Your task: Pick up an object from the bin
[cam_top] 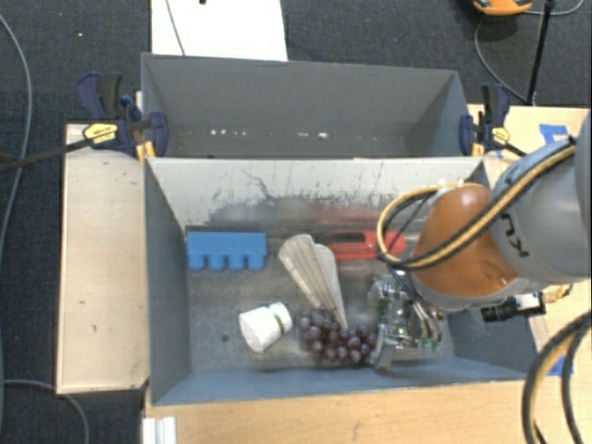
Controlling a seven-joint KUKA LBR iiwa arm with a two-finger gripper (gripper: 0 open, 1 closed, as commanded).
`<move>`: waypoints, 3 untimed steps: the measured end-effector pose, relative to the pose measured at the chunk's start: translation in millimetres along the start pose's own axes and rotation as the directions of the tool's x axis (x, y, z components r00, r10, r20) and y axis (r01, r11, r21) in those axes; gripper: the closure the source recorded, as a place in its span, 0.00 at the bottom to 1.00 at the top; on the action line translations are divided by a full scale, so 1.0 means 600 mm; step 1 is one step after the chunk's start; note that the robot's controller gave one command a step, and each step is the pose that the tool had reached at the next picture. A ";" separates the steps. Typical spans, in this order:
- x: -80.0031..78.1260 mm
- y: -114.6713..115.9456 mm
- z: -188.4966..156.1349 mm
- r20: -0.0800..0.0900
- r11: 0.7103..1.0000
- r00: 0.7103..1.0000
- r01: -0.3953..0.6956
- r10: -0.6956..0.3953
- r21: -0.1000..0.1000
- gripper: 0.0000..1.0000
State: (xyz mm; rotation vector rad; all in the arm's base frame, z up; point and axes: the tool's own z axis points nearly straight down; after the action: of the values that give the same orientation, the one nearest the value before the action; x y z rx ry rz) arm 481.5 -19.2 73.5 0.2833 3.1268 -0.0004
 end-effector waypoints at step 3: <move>-0.003 0.015 -0.084 0.004 0.958 0.958 0.288 -0.288 0.000 0.00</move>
Offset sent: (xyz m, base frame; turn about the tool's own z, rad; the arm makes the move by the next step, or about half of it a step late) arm -0.0046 0.0090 0.0490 -0.3078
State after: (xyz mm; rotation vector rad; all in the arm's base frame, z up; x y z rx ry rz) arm 484.8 -10.6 123.8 -0.1744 3.1305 -0.0011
